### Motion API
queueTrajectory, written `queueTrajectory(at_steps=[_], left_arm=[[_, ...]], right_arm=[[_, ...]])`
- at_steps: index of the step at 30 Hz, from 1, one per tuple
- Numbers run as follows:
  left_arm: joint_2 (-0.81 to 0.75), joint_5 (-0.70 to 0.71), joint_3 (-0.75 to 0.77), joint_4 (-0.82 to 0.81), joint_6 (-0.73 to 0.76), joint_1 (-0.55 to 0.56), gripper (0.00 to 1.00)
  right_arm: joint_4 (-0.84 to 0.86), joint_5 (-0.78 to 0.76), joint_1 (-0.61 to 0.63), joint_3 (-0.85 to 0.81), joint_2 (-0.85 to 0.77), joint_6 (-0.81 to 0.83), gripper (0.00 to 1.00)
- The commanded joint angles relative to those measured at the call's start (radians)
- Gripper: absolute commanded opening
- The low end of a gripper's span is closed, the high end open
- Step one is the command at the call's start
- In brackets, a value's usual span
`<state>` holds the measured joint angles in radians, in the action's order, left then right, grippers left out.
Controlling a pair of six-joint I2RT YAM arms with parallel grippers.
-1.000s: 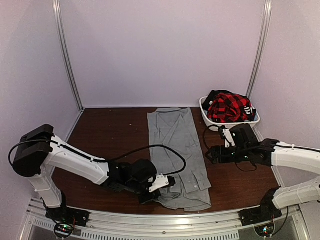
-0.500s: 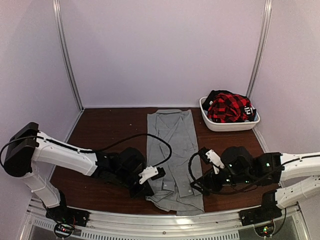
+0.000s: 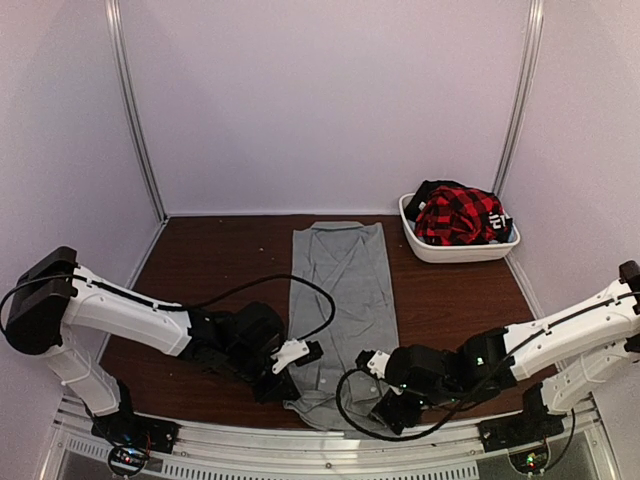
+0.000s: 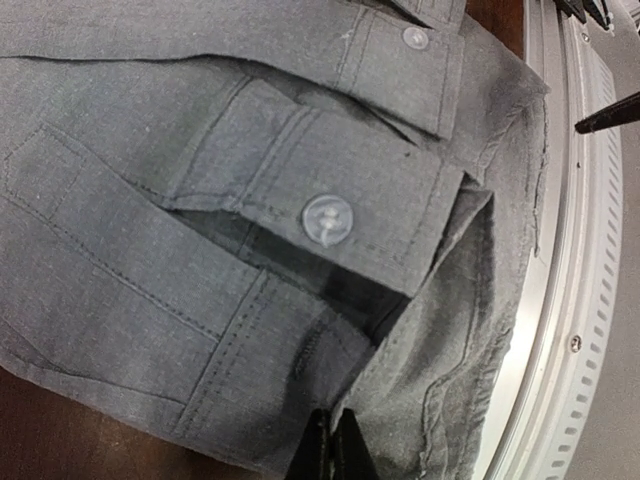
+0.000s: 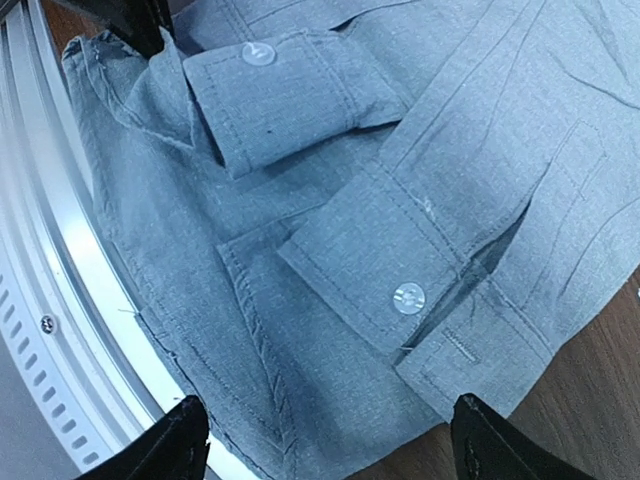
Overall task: Fold and stack the long sleeve shirts
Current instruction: Pick up the rectangle-folded shirt from the center of the board.
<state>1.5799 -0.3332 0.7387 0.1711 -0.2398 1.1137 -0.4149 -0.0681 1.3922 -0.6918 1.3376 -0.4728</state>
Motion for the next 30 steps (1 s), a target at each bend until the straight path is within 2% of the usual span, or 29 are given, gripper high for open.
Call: queueTrajectory(at_steps=[1, 7, 11, 16, 21, 25, 30], left_arm=[[-0.009, 0.001, -0.001, 0.011, -0.013, 0.000, 0.00], [-0.015, -0.001, 0.001, 0.010, -0.009, 0.000, 0.00], [-0.025, -0.012, -0.001, 0.007, -0.012, 0.000, 0.00], [-0.045, -0.041, -0.005, 0.005, -0.019, 0.000, 0.00], [-0.068, -0.054, -0.007, 0.032, -0.041, 0.002, 0.00], [-0.072, -0.051, -0.016, 0.051, -0.067, 0.028, 0.00], [-0.062, -0.045, -0.028, 0.083, -0.107, 0.089, 0.00]], right_arm=[[-0.002, 0.003, 0.020, -0.035, 0.064, 0.040, 0.83], [-0.020, -0.029, 0.022, -0.058, 0.143, 0.051, 0.77], [-0.032, -0.035, 0.024, -0.062, 0.189, 0.055, 0.70], [-0.048, -0.074, 0.033, -0.047, 0.209, 0.040, 0.48], [-0.038, -0.091, 0.057, -0.034, 0.180, 0.020, 0.19], [-0.036, -0.055, 0.084, -0.031, 0.163, 0.008, 0.00], [-0.035, 0.049, 0.114, -0.016, 0.106, -0.030, 0.00]])
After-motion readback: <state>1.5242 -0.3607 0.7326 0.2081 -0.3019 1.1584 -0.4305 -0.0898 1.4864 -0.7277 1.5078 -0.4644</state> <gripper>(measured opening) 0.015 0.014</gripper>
